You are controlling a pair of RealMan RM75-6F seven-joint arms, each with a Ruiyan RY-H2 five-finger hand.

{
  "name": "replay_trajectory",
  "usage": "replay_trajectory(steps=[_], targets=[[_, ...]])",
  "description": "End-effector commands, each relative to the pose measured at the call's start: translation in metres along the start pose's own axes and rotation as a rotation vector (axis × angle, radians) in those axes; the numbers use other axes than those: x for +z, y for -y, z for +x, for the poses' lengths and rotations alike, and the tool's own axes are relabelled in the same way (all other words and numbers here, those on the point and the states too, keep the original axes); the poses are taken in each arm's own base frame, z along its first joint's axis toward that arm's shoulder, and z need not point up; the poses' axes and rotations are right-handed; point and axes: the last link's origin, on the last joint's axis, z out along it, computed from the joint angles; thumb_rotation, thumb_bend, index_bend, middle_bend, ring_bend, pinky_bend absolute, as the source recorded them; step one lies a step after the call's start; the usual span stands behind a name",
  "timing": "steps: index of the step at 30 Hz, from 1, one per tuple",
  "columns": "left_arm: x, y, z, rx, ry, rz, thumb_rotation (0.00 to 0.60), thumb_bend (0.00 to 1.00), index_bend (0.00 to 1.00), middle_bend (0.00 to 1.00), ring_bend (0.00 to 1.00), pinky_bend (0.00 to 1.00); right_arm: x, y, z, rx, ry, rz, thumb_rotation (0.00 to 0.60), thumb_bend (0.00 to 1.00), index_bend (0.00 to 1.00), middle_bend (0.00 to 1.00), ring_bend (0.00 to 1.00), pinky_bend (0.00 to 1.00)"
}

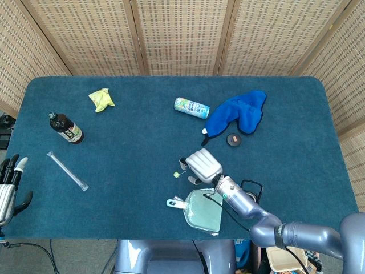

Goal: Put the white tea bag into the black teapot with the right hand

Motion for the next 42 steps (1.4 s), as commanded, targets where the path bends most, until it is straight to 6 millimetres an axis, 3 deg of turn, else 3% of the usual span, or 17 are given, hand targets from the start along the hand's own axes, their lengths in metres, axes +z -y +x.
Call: replay_trajectory(steps=[1,19,42], targets=[[0.0,0.0,-0.001,-0.002,0.002,0.001,0.6,0.38,0.0,0.0,0.0,0.0,0.004,0.002,-0.008,-0.023,0.006,-0.011,0.582,0.46,0.5,0.94,0.98,1.0],[0.001,0.003,-0.007,-0.017,0.022,0.008,0.6,0.38,0.0,0.0,0.0,0.0,0.02,0.018,-0.029,-0.193,-0.001,-0.005,0.581,0.46,0.5,0.95,0.99,1.0],[-0.003,0.012,-0.012,-0.032,0.033,0.028,0.6,0.38,0.0,0.0,0.0,0.0,0.044,0.033,-0.047,-0.267,0.043,0.004,0.586,0.46,0.51,0.95,0.99,1.0]])
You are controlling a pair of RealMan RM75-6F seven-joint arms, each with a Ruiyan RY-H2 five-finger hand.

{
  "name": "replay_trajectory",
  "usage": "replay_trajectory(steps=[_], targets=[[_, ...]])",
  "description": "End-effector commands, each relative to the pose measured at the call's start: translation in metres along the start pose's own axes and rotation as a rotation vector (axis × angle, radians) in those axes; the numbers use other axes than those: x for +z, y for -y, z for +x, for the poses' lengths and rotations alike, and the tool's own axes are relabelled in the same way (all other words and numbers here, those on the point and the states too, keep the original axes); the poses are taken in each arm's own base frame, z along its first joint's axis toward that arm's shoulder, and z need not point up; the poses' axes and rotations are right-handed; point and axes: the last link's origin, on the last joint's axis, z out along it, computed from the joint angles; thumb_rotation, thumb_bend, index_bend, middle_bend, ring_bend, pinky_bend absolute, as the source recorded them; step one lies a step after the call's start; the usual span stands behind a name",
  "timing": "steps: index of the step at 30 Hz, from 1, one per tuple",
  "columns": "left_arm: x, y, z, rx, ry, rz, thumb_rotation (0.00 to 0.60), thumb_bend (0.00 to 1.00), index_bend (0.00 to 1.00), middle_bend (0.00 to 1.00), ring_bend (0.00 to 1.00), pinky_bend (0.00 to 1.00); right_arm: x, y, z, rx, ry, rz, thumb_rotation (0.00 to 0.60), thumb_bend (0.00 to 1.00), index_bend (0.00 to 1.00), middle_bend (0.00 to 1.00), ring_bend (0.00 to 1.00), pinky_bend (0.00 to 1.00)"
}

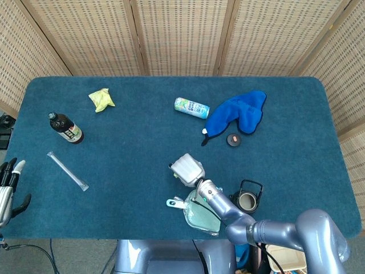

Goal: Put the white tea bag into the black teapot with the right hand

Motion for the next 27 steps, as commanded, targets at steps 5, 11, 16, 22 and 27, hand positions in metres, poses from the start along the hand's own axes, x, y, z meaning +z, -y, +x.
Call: replay_trajectory(steps=[5,11,16,22,27], targets=[[-0.001,0.002,-0.001,-0.003,0.001,0.006,0.6,0.38,0.0,0.0,0.0,0.0,0.007,0.003,-0.003,-0.007,0.016,-0.003,0.592,0.46,0.51,0.95,0.99,1.0],[-0.001,0.004,-0.003,-0.006,0.006,0.012,0.6,0.38,0.0,0.0,0.0,0.0,0.013,0.004,-0.006,-0.019,0.029,-0.01,0.595,0.46,0.51,0.95,0.99,1.0],[-0.001,0.007,-0.004,-0.008,0.01,0.016,0.6,0.38,0.0,0.0,0.0,0.0,0.016,0.005,-0.01,-0.032,0.04,-0.012,0.595,0.46,0.51,0.95,0.99,1.0],[-0.001,0.008,-0.005,-0.009,0.01,0.018,0.6,0.38,0.0,0.0,0.0,0.0,0.017,0.007,-0.012,-0.041,0.045,-0.009,0.597,0.46,0.52,0.95,0.99,1.0],[-0.001,0.008,-0.006,-0.012,0.014,0.02,0.6,0.38,0.0,0.0,0.0,0.0,0.019,0.011,-0.012,-0.047,0.047,0.0,0.597,0.46,0.52,0.95,0.99,1.0]])
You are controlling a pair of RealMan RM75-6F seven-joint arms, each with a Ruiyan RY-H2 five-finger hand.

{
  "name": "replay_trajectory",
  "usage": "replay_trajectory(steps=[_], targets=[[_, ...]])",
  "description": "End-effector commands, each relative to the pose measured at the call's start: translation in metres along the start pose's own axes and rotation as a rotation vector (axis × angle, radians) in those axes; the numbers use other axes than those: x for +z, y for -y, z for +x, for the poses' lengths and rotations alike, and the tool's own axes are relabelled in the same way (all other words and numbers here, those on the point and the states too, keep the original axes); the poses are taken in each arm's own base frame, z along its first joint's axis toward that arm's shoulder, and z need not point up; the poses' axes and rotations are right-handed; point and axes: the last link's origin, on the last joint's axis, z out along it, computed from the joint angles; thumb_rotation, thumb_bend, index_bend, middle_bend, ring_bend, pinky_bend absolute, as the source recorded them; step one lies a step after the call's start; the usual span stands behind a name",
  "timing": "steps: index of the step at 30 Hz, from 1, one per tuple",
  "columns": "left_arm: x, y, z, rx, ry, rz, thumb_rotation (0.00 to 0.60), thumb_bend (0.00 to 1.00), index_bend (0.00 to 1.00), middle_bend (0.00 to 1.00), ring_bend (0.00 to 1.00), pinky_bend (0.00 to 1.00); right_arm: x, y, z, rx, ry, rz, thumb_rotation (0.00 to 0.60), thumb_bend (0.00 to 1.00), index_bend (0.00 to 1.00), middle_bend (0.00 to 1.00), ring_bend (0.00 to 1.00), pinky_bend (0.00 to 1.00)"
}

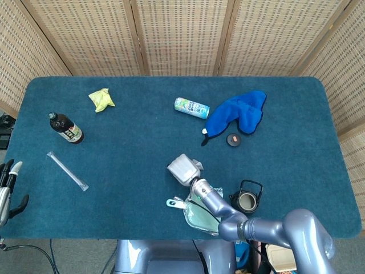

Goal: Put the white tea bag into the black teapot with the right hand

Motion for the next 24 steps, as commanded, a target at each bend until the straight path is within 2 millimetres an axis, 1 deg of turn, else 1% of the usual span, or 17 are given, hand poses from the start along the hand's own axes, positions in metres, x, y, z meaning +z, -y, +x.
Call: replay_trajectory(steps=[1,6,10,16,24], targets=[[0.0,0.0001,-0.0002,-0.001,0.0,0.0,0.6,0.38,0.0,0.0,0.0,0.0,0.0007,0.0009,-0.0003,-0.002,0.001,0.002,0.597,0.46,0.52,0.95,0.99,1.0],[-0.0003,0.0014,-0.0005,-0.001,0.001,0.003,0.6,0.38,0.0,0.0,0.0,0.0,0.0021,0.0017,-0.0015,-0.006,0.004,0.002,0.6,0.46,0.53,0.95,0.99,1.0],[-0.0002,0.0018,-0.0011,-0.001,0.002,0.004,0.6,0.38,0.0,0.0,0.0,0.0,0.0032,0.0019,-0.0012,-0.006,0.003,0.001,0.6,0.46,0.55,0.95,0.99,1.0],[0.0005,0.0014,-0.0016,-0.002,0.003,0.002,0.6,0.38,0.0,0.0,0.0,0.0,0.0044,0.0034,-0.0002,-0.002,-0.002,0.004,0.6,0.49,0.58,0.95,1.0,1.0],[0.0,0.0029,-0.0022,-0.002,0.004,0.006,0.6,0.38,0.0,0.0,0.0,0.0,0.0057,0.0043,0.0001,-0.003,-0.005,0.001,0.6,0.52,0.58,0.96,1.0,1.0]])
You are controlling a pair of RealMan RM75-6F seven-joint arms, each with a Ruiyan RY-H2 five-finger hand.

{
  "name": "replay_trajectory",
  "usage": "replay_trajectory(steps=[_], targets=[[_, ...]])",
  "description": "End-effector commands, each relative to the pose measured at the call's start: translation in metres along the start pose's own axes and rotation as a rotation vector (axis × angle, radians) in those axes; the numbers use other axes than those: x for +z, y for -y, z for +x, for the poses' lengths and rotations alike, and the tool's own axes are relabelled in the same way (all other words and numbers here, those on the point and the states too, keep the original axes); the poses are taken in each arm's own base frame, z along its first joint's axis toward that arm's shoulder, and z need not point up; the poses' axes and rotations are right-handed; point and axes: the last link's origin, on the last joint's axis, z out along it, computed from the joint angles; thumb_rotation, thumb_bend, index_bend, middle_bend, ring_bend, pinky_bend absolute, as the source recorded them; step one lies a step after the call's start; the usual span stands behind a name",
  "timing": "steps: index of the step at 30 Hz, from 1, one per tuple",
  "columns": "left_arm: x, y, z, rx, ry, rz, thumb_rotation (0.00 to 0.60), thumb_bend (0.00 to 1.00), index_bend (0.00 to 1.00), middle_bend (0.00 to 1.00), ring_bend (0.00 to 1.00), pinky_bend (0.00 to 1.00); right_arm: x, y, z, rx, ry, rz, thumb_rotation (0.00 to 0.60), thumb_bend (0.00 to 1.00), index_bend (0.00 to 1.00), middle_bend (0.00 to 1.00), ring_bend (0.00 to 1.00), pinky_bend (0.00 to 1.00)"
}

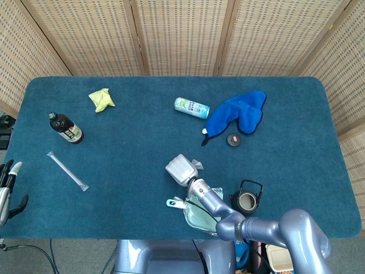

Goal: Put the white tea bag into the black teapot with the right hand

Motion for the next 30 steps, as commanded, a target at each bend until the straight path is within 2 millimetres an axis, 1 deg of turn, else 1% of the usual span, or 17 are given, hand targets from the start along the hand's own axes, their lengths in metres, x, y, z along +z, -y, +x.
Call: replay_trajectory(steps=[1,8,30], targets=[[-0.0002,0.0004,-0.0005,0.0,0.002,0.001,0.6,0.38,0.0,0.0,0.0,0.0,0.0002,0.0002,-0.0003,0.001,0.001,-0.001,0.6,0.53,0.58,0.96,1.0,1.0],[0.0001,0.0009,-0.0009,-0.002,0.001,0.001,0.6,0.38,0.0,0.0,0.0,0.0,0.001,0.001,-0.0008,0.0,0.003,-0.002,0.6,0.57,0.58,0.96,1.0,1.0],[0.0004,0.0006,-0.0012,-0.005,-0.002,-0.001,0.6,0.38,0.0,0.0,0.0,0.0,-0.0009,0.0042,0.0021,0.029,-0.005,0.005,0.6,0.64,0.59,0.96,1.0,1.0]])
